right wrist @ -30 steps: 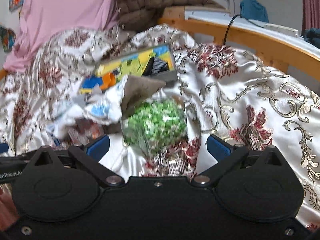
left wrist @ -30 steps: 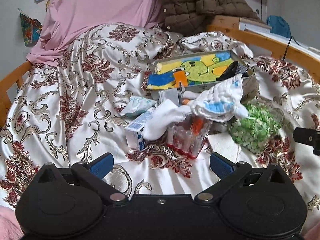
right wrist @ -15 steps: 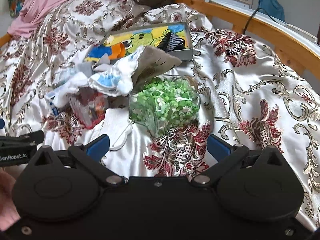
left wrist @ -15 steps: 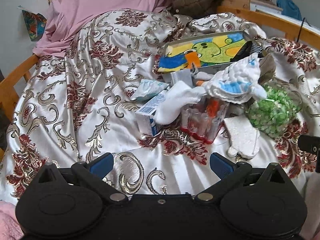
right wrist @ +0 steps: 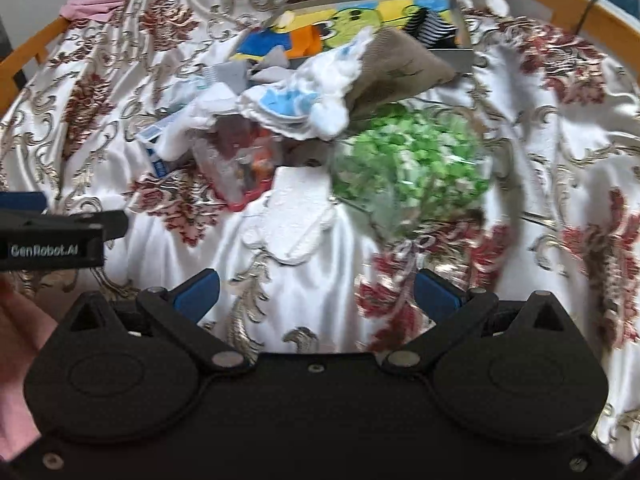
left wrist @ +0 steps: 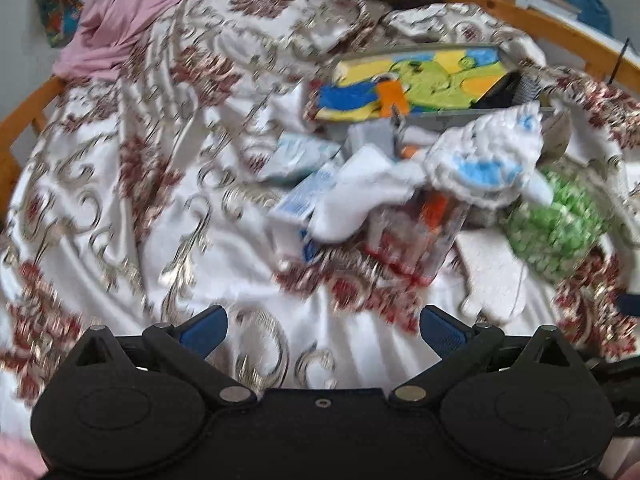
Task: Organize soft objects
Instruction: 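Reach the left tool to the white quilted cloth while the right tool approaches the white foam pad, then grasp the white quilted cloth with the left tool while the right tool grasps the foam pad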
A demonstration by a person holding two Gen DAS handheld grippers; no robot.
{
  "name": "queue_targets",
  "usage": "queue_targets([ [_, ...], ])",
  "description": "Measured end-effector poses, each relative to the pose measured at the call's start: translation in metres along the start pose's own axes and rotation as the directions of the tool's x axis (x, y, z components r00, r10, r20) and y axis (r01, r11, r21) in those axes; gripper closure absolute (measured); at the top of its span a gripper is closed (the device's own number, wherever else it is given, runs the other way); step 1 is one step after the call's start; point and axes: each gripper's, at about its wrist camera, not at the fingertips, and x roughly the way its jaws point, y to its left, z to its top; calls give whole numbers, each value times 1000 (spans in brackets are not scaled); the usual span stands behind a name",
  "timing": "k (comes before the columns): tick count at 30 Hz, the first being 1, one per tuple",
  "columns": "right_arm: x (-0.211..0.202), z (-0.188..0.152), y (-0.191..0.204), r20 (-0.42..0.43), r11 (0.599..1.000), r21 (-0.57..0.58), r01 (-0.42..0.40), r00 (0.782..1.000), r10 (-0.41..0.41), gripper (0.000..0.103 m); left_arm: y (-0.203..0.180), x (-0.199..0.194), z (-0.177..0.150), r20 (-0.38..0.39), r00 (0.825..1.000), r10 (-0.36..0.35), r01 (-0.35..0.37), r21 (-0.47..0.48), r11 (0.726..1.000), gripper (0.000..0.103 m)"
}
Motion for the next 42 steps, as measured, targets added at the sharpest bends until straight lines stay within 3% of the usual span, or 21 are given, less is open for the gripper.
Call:
queue_targets([
  [5, 21, 9, 0, -11, 999, 21, -48, 999, 49, 1, -12, 3, 22, 114, 989, -97, 82, 128, 988, 1],
  [8, 29, 10, -1, 11, 998, 44, -53, 999, 53, 1, -22, 11, 35, 160, 969, -191, 157, 201, 967, 1],
  [12, 38, 12, -2, 59, 998, 54, -20, 998, 17, 1, -35, 26, 47, 202, 930, -306, 252, 254, 934, 1],
  [18, 59, 14, -5, 76, 992, 121, -16, 997, 7, 1, -56, 47, 60, 228, 876, -425, 338, 340, 878, 1],
  [23, 80, 14, -1, 57, 991, 130, -12, 998, 5, 2, -64, 62, 71, 217, 831, -512, 412, 376, 830, 2],
  [28, 91, 14, 5, 67, 994, 109, 19, 997, -26, 7, -69, 76, 78, 183, 790, -586, 478, 415, 774, 11],
  [34, 107, 19, 12, 78, 993, 109, 51, 995, -60, 17, -69, 97, 85, 139, 788, -600, 501, 422, 756, 25],
  [36, 114, 20, 16, 69, 993, 105, 52, 996, -59, 19, -65, 101, 86, 129, 777, -616, 526, 403, 749, 29],
  [40, 127, 20, 21, 49, 996, 74, 42, 998, -46, 20, -62, 103, 85, 117, 772, -625, 543, 390, 743, 51],
  [42, 132, 21, 25, 54, 998, 48, 44, 997, -46, 22, -62, 103, 85, 104, 769, -631, 552, 389, 737, 56],
])
